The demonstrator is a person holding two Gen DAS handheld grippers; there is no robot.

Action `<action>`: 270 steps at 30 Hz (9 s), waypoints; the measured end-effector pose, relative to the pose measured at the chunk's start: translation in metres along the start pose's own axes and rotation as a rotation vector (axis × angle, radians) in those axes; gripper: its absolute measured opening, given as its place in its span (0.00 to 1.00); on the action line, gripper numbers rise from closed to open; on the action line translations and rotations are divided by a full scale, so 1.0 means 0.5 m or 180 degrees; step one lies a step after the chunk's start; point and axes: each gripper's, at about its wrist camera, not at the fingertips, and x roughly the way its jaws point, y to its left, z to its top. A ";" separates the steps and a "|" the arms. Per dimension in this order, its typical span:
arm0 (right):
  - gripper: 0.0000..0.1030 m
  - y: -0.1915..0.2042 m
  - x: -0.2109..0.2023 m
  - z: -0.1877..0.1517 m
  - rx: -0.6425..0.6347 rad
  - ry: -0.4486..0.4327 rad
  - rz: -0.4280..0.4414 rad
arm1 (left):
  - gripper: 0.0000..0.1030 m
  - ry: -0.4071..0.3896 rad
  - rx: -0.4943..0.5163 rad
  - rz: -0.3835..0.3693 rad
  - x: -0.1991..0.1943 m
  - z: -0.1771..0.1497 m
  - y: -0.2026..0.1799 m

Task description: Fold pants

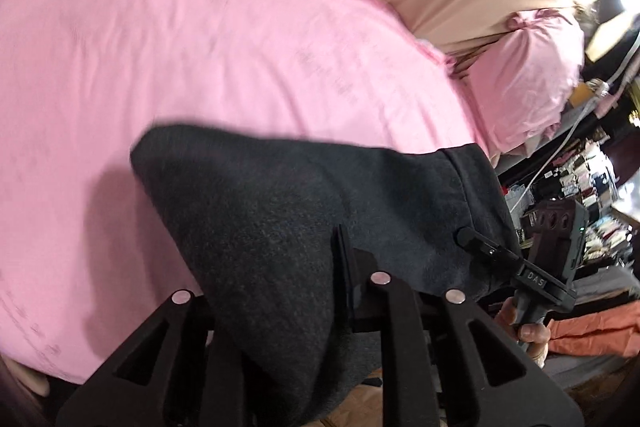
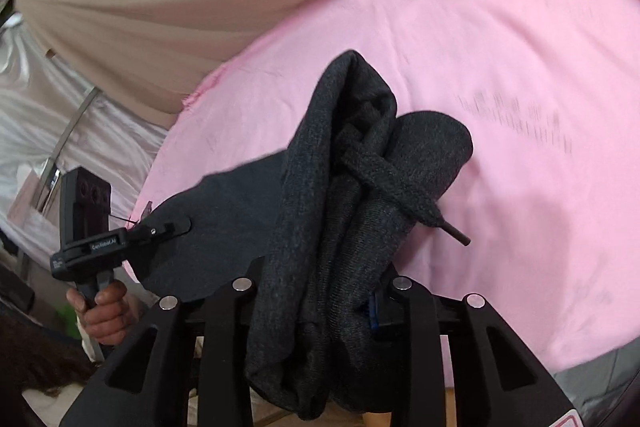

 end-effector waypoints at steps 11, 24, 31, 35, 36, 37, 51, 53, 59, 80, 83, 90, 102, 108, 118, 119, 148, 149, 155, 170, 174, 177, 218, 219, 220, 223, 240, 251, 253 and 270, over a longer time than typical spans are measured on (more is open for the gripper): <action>0.28 0.165 -0.161 0.190 -0.0863 -0.1249 0.0149 | 0.15 -0.1379 0.0942 0.0132 -0.239 0.137 -0.158; 0.29 0.175 -0.138 0.408 -0.1033 -0.1863 0.0343 | 0.16 -0.2316 0.1325 0.0707 -0.289 0.326 -0.214; 0.29 0.163 -0.039 0.524 -0.0924 -0.1932 0.0319 | 0.16 -0.2415 0.1335 0.0892 -0.228 0.436 -0.196; 0.29 0.129 0.026 0.570 -0.0801 -0.1876 0.0288 | 0.16 -0.2275 0.1231 0.0933 -0.165 0.496 -0.166; 0.29 0.121 0.040 0.576 -0.0772 -0.1856 0.0284 | 0.16 -0.2233 0.1207 0.0940 -0.157 0.505 -0.152; 0.29 0.108 0.060 0.585 -0.0728 -0.1811 0.0294 | 0.16 -0.2173 0.1186 0.0953 -0.136 0.519 -0.138; 0.29 -0.123 0.374 0.583 -0.0055 -0.0827 -0.0029 | 0.18 -0.1127 0.0904 0.1217 0.210 0.587 0.054; 0.30 -0.172 0.439 0.559 0.0098 -0.0492 -0.0152 | 0.18 -0.0745 0.0687 0.1163 0.283 0.574 0.116; 0.48 -0.280 0.413 0.516 0.0531 -0.0329 -0.0304 | 0.57 -0.0538 0.0277 0.1174 0.274 0.517 0.225; 0.53 -0.204 0.461 0.610 -0.0205 -0.0391 -0.0792 | 0.92 0.0223 -0.0827 0.0434 0.257 0.674 0.422; 0.53 -0.218 0.467 0.602 -0.0091 -0.0383 -0.0646 | 0.88 0.0361 -0.0747 0.0132 0.274 0.693 0.412; 0.53 -0.187 0.452 0.585 -0.0181 -0.0477 -0.0680 | 0.13 -0.0071 -0.0187 0.0419 0.285 0.768 0.345; 0.66 -0.192 0.399 0.503 -0.0107 -0.0275 -0.0805 | 0.93 -0.0334 -0.0419 0.0604 0.166 0.582 0.387; 0.68 -0.262 0.414 0.458 0.0584 -0.0026 -0.0332 | 0.50 -0.0226 -0.0349 0.0538 0.208 0.517 0.357; 0.24 -0.198 0.346 0.467 0.0255 -0.0021 -0.0142 | 0.09 0.0011 -0.0603 0.0271 0.141 0.489 0.316; 0.26 -0.214 0.366 0.449 0.0244 0.0115 -0.0257 | 0.09 0.0081 -0.0583 0.0312 0.155 0.478 0.319; 0.02 -0.148 0.420 0.560 -0.0090 -0.0217 -0.0807 | 0.23 -0.0390 -0.0216 0.1298 0.231 0.556 0.281; 0.03 -0.121 0.387 0.541 -0.0202 -0.0322 -0.0775 | 0.24 -0.0423 -0.0155 0.1333 0.223 0.540 0.272; 0.04 -0.148 0.393 0.453 -0.0256 -0.0031 -0.1151 | 0.45 -0.0604 0.0288 0.1769 0.171 0.462 0.186; 0.05 -0.099 0.328 0.388 -0.0299 -0.0244 -0.1157 | 0.45 -0.0479 0.0376 0.1946 0.206 0.385 0.181; 0.05 -0.126 0.375 0.379 -0.0287 -0.0082 -0.1204 | 0.46 -0.0481 0.0352 0.1935 0.206 0.383 0.182; 0.05 -0.149 0.372 0.372 -0.0166 -0.0143 -0.1022 | 0.46 -0.0475 0.0365 0.1937 0.209 0.380 0.185; 0.84 -0.006 0.270 0.174 -0.0614 -0.0762 -0.1763 | 0.90 -0.1332 0.0547 0.1977 0.118 0.147 0.100; 0.84 -0.006 0.271 0.174 -0.0615 -0.0755 -0.1769 | 0.90 -0.1338 0.0542 0.1989 0.118 0.147 0.100; 0.84 -0.006 0.273 0.175 -0.0619 -0.0743 -0.1776 | 0.90 -0.1344 0.0542 0.1990 0.119 0.147 0.100; 0.84 -0.004 0.276 0.174 -0.0636 -0.0729 -0.1797 | 0.90 -0.1359 0.0538 0.2000 0.117 0.147 0.100; 0.84 -0.004 0.280 0.171 -0.0601 -0.0712 -0.1864 | 0.89 -0.1373 0.0511 0.2029 0.113 0.146 0.105; 0.84 -0.004 0.281 0.170 -0.0594 -0.0708 -0.1872 | 0.87 -0.1328 0.0515 0.2038 0.118 0.148 0.106; 0.84 -0.003 0.281 0.170 -0.0595 -0.0705 -0.1875 | 0.96 -0.1287 0.0579 0.2060 0.125 0.148 0.099; 0.84 0.003 0.286 0.169 -0.0636 -0.0680 -0.1917 | 0.96 -0.1347 0.0682 0.2176 0.130 0.143 0.078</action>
